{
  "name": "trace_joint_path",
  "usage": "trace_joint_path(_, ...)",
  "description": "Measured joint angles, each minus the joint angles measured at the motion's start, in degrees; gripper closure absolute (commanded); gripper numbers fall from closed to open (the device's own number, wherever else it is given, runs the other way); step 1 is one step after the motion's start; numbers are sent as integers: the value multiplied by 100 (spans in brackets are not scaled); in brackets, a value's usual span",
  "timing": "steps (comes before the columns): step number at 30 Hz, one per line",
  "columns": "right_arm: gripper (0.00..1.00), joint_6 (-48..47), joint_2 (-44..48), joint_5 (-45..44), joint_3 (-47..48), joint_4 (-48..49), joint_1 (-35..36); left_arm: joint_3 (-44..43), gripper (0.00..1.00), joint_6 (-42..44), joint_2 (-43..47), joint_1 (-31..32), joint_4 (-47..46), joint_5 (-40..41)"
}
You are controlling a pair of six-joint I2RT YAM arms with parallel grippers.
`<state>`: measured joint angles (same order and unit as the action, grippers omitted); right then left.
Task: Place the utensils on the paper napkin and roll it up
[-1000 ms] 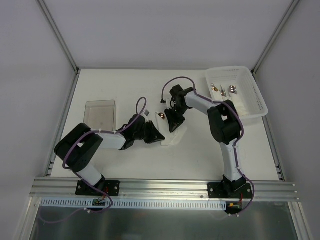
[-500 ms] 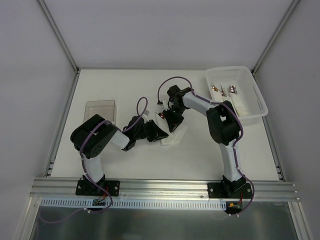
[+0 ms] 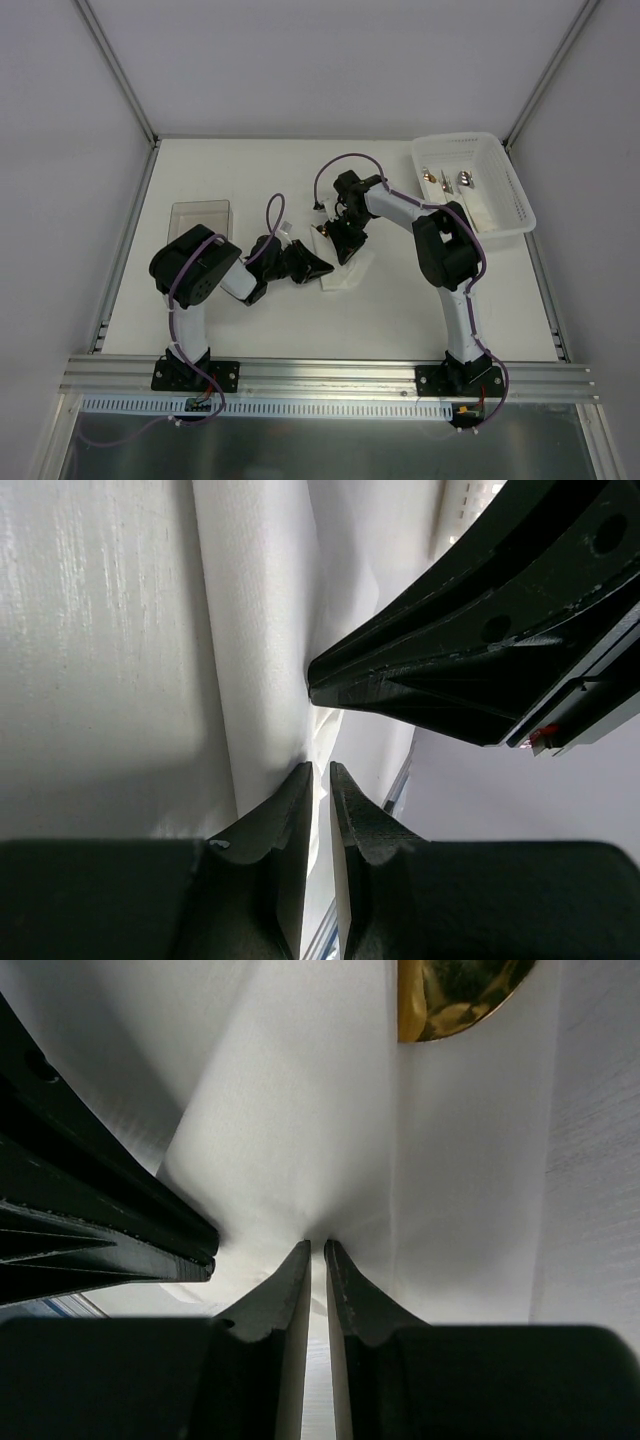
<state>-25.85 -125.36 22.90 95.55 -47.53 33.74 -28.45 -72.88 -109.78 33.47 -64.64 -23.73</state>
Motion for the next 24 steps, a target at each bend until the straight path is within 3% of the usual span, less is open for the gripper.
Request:
trace_joint_path(12, 84, -35, 0, 0, 2, -2, 9, -94, 92, -22, -144, -22, -9, -33)
trace_joint_path(24, 70, -13, 48, -17, 131, -81, 17, 11, 97, -415, -420, -96, -398, -79)
